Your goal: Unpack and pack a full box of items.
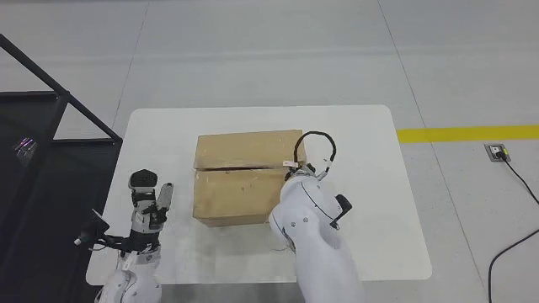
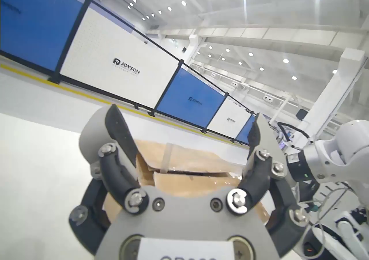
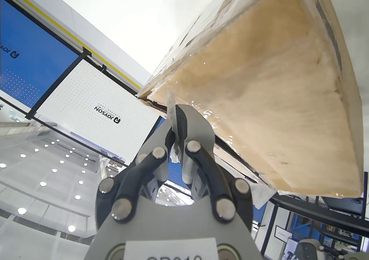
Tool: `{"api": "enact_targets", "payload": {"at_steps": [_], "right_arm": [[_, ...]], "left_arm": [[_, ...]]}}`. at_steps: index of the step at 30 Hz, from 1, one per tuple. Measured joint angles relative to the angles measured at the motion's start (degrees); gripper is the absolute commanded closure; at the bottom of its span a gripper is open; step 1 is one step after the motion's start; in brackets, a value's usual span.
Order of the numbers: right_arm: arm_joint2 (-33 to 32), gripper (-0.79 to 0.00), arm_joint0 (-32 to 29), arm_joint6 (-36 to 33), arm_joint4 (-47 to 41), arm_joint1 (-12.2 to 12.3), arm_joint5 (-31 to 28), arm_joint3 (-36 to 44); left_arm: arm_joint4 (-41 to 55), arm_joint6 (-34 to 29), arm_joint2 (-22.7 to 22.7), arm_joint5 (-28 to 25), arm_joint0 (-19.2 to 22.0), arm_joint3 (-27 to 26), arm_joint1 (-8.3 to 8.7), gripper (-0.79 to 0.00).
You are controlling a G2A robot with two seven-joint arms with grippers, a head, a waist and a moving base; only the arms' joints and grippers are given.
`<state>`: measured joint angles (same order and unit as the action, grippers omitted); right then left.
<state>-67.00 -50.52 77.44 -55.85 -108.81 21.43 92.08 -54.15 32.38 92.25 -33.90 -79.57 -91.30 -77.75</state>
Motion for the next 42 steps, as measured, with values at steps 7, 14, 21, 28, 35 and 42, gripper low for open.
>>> {"api": "enact_targets", "payload": {"at_steps": [7, 14, 21, 28, 35, 42], "right_arm": [[-2.14, 0.0, 2.51, 2.68, -3.98, -0.52, 1.83, -1.83], [-3.22, 0.0, 2.33, 2.33, -5.33, -0.56, 3.08, -1.46], [-3.3, 0.0, 2.24, 1.6, -5.53, -0.48, 3.81, -1.59], [-3.27, 0.0, 1.38, -0.28, -6.29, -0.15, 5.69, -0.69], [-3.07, 0.0, 0.4, -1.81, -6.62, 0.31, 7.22, 0.53], [-3.07, 0.0, -0.51, -2.5, -7.01, 0.74, 7.92, 2.02]], "left_arm": [[-8.61, -3.94, -0.63, 6.3, 4.9, 4.96, 0.35, -0.674], [-5.48, -8.62, -1.16, 4.63, 7.8, 8.27, 0.59, -0.419], [-5.33, -12.21, -1.34, 2.59, 9.27, 10.03, 1.04, -0.376], [-5.91, -14.64, -2.03, 1.74, 10.27, 11.11, 1.4, -0.437], [-4.94, -16.53, -2.98, 2.2, 11.92, 12.3, 1.54, -0.354], [-4.6, -17.37, -3.39, 2.01, 12.24, 12.29, 1.79, -0.028]]}}
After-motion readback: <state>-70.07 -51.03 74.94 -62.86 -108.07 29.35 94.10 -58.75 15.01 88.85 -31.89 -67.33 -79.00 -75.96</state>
